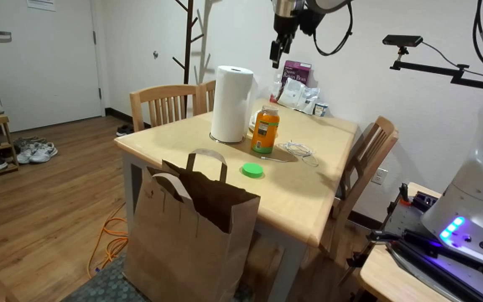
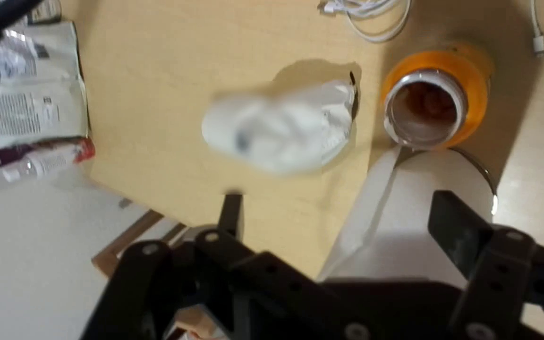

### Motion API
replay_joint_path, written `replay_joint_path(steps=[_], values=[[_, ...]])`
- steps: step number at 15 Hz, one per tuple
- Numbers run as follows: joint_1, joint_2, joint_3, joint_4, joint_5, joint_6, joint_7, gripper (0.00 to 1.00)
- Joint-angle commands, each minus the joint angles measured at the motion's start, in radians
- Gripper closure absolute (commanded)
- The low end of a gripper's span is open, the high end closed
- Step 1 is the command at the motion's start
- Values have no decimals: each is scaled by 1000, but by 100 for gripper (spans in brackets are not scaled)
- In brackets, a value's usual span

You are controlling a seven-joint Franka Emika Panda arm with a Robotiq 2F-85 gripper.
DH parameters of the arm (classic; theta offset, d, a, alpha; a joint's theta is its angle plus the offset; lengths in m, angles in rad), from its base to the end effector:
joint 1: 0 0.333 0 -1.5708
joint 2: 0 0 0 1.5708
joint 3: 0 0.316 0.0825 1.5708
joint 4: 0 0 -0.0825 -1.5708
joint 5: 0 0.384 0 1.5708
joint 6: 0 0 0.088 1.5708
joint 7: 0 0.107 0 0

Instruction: Put the doll in the bag

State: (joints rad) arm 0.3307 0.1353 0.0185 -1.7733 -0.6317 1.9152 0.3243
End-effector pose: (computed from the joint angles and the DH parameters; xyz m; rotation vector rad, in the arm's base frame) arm 0.5851 0.1679 0.4920 2.5536 0.3110 0.2673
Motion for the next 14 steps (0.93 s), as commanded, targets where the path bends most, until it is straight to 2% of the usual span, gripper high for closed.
replay_joint_path(steps=[1, 5, 9, 13, 14], values=[[-73, -108, 24, -225, -20, 66, 230, 0], [-128, -178, 25, -410, -184, 200, 506, 0], [-189, -207, 16, -537, -219, 444, 716, 0], [-247, -200, 0, -615, -190, 759, 765, 0], [-239, -174, 19, -564, -180, 653, 722, 0]])
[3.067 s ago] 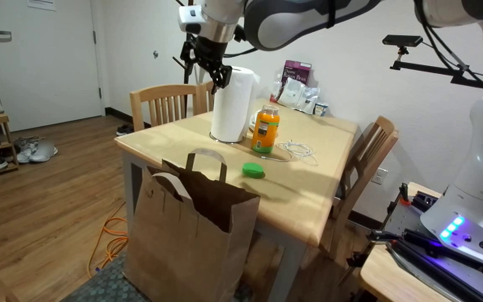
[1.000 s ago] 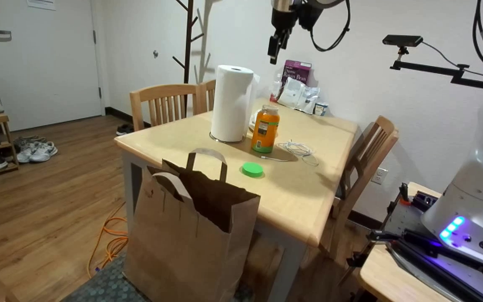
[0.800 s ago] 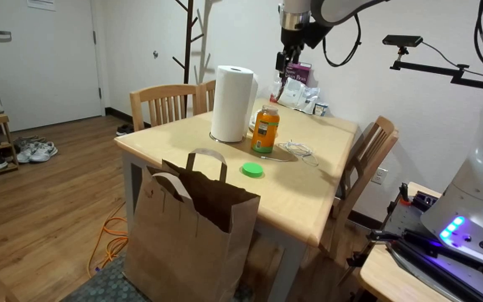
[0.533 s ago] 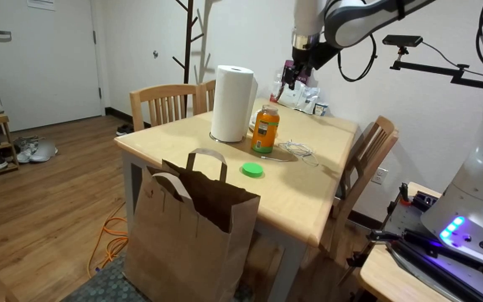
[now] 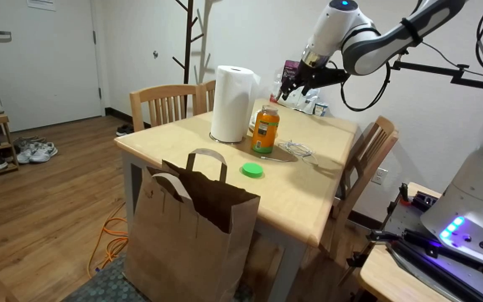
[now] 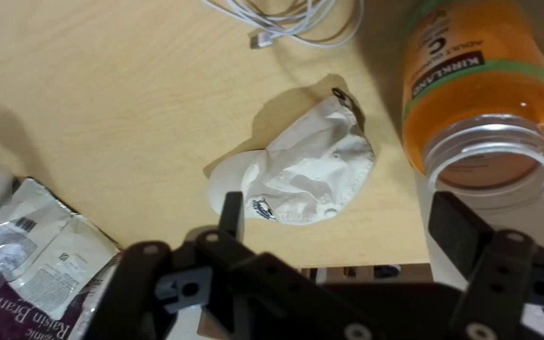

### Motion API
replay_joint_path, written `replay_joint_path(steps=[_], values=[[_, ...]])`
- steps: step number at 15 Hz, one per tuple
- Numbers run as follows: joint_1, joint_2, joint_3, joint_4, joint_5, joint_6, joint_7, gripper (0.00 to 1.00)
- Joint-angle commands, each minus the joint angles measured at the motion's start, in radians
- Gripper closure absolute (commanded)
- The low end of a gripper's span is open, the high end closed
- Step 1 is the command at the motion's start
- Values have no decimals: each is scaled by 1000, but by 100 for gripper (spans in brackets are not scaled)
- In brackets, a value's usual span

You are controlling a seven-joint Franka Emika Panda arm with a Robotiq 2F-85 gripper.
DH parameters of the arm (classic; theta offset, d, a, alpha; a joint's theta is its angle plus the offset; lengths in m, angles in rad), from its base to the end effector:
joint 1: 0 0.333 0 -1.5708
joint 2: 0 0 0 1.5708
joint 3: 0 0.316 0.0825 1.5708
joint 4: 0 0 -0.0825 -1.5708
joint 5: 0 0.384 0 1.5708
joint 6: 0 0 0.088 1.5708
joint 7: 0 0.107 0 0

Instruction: Put the doll in the bag

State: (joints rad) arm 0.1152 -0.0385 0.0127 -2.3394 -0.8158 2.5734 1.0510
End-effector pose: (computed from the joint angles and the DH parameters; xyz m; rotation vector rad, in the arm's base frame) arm 0.5157 0.0785 0.3740 2.7345 -0.3871 0.7104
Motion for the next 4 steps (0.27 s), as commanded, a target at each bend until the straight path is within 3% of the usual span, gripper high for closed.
replay_joint_path(steps=[1, 4], values=[[-31, 0, 23, -8, 4, 20, -3, 0], [-31, 2, 27, -5, 4, 16, -3, 0]])
